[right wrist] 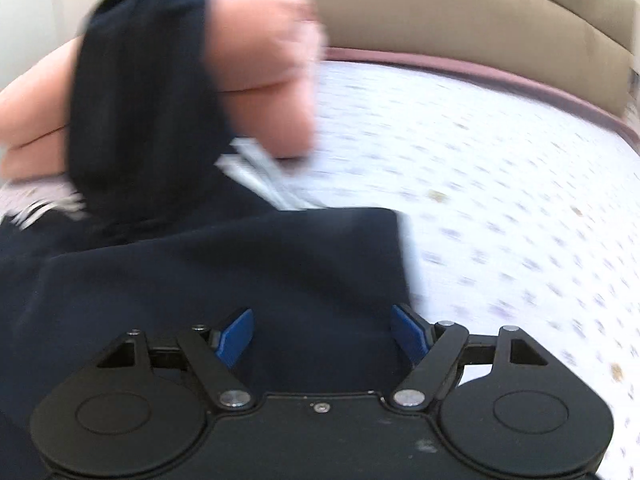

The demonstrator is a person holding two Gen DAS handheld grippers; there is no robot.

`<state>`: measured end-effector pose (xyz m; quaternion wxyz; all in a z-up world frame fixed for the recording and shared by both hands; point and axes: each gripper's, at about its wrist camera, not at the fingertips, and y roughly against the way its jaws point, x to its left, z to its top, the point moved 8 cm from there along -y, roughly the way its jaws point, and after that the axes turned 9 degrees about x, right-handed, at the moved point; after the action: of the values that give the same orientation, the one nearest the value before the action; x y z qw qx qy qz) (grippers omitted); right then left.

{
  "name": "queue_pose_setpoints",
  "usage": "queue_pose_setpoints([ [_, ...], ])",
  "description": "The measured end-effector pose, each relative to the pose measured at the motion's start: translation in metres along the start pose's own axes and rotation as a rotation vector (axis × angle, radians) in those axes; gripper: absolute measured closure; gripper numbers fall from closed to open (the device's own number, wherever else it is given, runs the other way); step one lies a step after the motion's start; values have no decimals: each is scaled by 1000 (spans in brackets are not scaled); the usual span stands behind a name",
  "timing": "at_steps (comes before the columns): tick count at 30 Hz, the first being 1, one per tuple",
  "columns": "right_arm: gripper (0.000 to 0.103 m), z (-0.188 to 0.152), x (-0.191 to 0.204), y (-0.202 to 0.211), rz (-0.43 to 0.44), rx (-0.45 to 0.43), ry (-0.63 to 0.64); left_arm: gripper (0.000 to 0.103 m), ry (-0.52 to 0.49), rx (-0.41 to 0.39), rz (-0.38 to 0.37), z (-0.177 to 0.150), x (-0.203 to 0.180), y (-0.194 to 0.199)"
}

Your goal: Fold large clothes

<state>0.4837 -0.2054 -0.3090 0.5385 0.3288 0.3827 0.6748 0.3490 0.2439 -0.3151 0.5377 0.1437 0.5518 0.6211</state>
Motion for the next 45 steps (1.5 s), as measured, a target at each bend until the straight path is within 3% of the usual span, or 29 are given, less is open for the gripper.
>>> queue_pose_setpoints([
  [1,5,-1,-5,-6,22,21,-23,30,-11,10,-9,2,-2,-4],
  [3,5,-2,-8,-18,74,52,-84,48,-38,27,-27,3,-8,-13],
  [4,30,-1,-9,-19,122,42,-123,59,-61,26,-30,3,-12,-16],
  [5,72,0,-9,-16,164,12,-166,85,-105,13,-27,4,-18,-18],
  [6,85,2,-11,-11,156,-14,-200,85,-147,-21,-21,5,-25,-17],
  [7,89,5,-11,-3,143,-52,-212,86,-191,-89,-18,7,-32,-9],
  [9,91,5,-20,7,106,-118,-225,86,-230,-180,-29,6,-43,5],
  [10,91,2,-27,3,89,-102,-228,86,-228,-172,-28,4,-44,4],
  [13,86,-3,-30,-7,79,-36,-224,79,-263,-49,28,-5,-39,-18],
  [15,67,0,-27,-1,42,-38,-192,53,-272,-29,63,-5,-35,-20],
  [16,49,3,-25,5,14,-44,-170,45,-266,-19,76,-2,-33,-18],
  [17,43,7,-22,13,2,-65,-142,33,-264,-10,79,1,-33,-14],
  [18,41,10,-18,21,4,-89,-116,30,-277,-15,61,6,-36,-9],
  [22,26,45,6,48,136,-161,-66,33,-422,-40,28,35,-70,11],
  [24,26,72,24,56,209,-186,-35,33,-467,-41,14,53,-92,11],
  [26,26,101,45,57,273,-203,-17,31,-482,-44,-10,72,-113,6],
  [31,26,161,89,35,412,-144,-17,27,-427,-27,-100,124,-160,-24],
  [36,27,200,117,20,431,-130,18,29,-353,-16,-136,164,-186,-64],
  [40,28,208,139,2,355,-71,73,29,-342,6,-102,177,-199,-91],
  [41,35,208,142,0,358,-64,67,32,-333,12,-90,179,-201,-96],
  [42,46,207,144,0,362,-72,64,51,-332,12,-109,178,-207,-99],
  [43,81,204,146,1,343,-82,69,71,-341,8,-138,175,-212,-99],
  [44,89,201,145,5,298,-104,86,98,-372,1,-150,170,-218,-98],
  [45,89,195,142,13,287,-136,108,98,-433,-48,-144,165,-224,-91],
])
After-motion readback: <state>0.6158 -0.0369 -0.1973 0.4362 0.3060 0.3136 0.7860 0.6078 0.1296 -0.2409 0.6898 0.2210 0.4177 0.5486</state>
